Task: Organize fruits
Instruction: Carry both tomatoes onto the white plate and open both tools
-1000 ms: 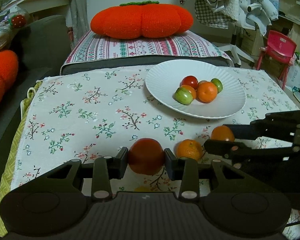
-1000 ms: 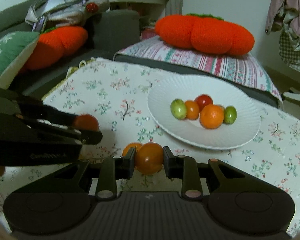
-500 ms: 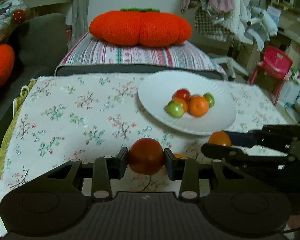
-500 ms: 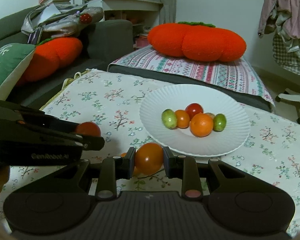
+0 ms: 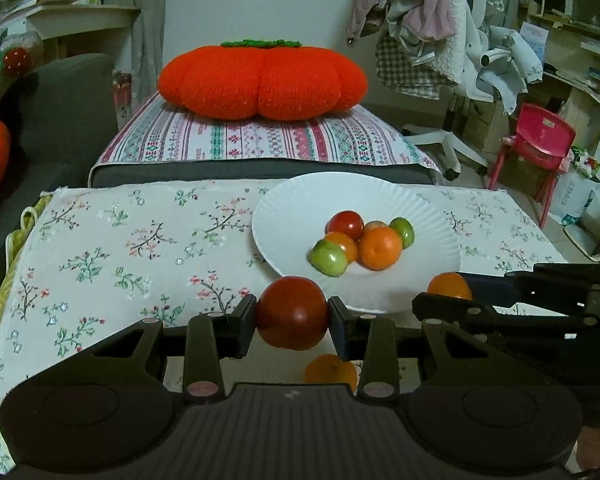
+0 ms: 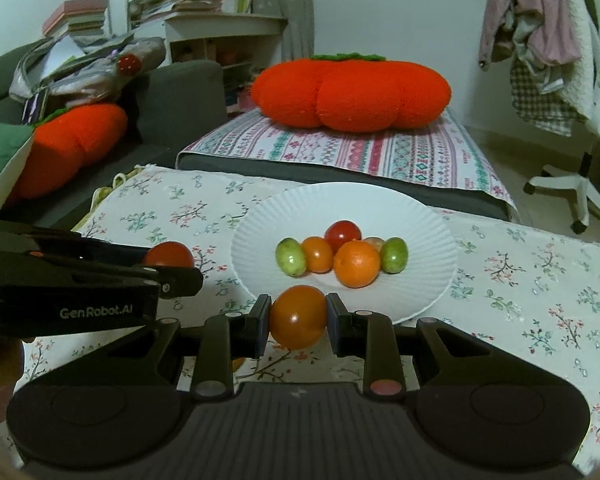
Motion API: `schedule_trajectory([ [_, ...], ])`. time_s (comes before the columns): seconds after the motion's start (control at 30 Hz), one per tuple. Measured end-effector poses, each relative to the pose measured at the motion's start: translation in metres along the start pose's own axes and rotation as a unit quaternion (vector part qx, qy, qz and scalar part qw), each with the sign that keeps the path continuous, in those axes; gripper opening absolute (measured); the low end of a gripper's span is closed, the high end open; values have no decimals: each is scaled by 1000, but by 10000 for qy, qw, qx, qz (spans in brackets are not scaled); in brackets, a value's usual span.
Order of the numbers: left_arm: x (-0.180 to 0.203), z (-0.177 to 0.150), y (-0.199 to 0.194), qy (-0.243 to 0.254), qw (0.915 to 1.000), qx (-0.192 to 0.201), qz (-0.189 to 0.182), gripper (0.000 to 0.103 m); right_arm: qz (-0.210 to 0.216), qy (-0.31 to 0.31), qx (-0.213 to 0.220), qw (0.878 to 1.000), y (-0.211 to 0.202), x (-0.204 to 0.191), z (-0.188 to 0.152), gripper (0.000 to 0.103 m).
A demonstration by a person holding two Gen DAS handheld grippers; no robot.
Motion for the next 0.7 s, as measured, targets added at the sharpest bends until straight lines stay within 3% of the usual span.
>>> schedule_trajectory([
  [0.43,2,8,10,48,9999,118,-60,16,-34,332,106,9994,8,19,7,26],
  [0.7,6,17,18,139,9994,293,-122,16,43,189,308,9993,9,17,11,26],
])
Point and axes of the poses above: each gripper's, at about its wrist camera, not at the fingertips, and y roughly the way its jaws point, x to its right, z to its top, the point moved 8 cm from there along y, roughly the way its jaws point, and after that the axes turned 9 degrees about x, right-handed, at the moved point
